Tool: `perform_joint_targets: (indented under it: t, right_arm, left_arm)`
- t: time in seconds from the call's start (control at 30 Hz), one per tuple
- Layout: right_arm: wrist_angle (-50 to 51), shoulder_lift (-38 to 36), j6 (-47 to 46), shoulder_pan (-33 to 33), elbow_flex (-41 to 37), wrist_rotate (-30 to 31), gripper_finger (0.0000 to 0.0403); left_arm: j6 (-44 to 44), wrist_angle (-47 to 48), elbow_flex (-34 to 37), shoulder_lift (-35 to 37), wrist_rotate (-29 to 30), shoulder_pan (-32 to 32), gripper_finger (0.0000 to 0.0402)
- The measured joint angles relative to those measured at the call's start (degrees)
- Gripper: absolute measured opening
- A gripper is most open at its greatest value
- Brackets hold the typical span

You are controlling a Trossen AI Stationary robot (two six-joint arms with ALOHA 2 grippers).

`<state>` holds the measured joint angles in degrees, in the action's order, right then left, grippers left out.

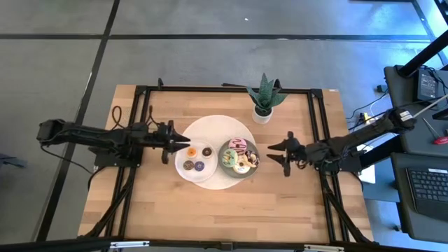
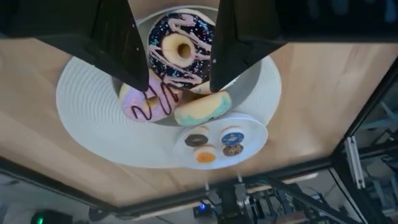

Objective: Pick & Place donuts
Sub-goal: Return to Home Position

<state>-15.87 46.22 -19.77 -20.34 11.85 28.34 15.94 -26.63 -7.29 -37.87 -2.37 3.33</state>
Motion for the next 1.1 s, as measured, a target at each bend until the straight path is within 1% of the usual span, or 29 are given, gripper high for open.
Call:
perform_joint_targets:
  t: [0.13, 0.33, 0.6, 0.73, 0.87, 1.03, 1.1]
  right_arm:
    - [-0.9, -4.1, 0.9, 0.1, -2.5, 0.7, 0.0171]
    - [0.1, -10.9, 3.7, 0.1, -3.9, 0.9, 0.0171]
    - [0.9, -20.7, 5.3, 0.1, -8.2, 1.1, 0.0171]
    - [1.3, -26.1, 5.5, 0.1, -11.5, 1.1, 0.0171]
    - [6.9, -30.6, 4.8, 0.2, -11.5, 2.1, 0.0171]
    - [10.1, -35.9, 8.3, 0.2, -11.5, 2.5, 0.0171]
    - [11.4, -38.3, 10.0, 0.2, -11.4, 4.4, 0.0171]
  left_arm:
    - [1.3, -0.6, 3.3, 3.7, -0.2, 1.7, 0.0106]
    - [1.5, -1.2, 6.7, 10.0, -0.6, 3.4, 0.0109]
    - [1.8, 1.5, 6.8, 16.8, -4.3, 6.5, 0.0107]
    - [1.5, 3.2, 6.8, 19.3, -5.7, 8.7, 0.0109]
    - [2.2, 5.1, 6.8, 21.1, -6.4, 10.8, 0.0106]
    - [2.3, 7.0, 6.8, 22.1, -6.4, 13.1, 0.0105]
    - [2.4, 6.9, 6.8, 22.1, -6.4, 13.8, 0.0107]
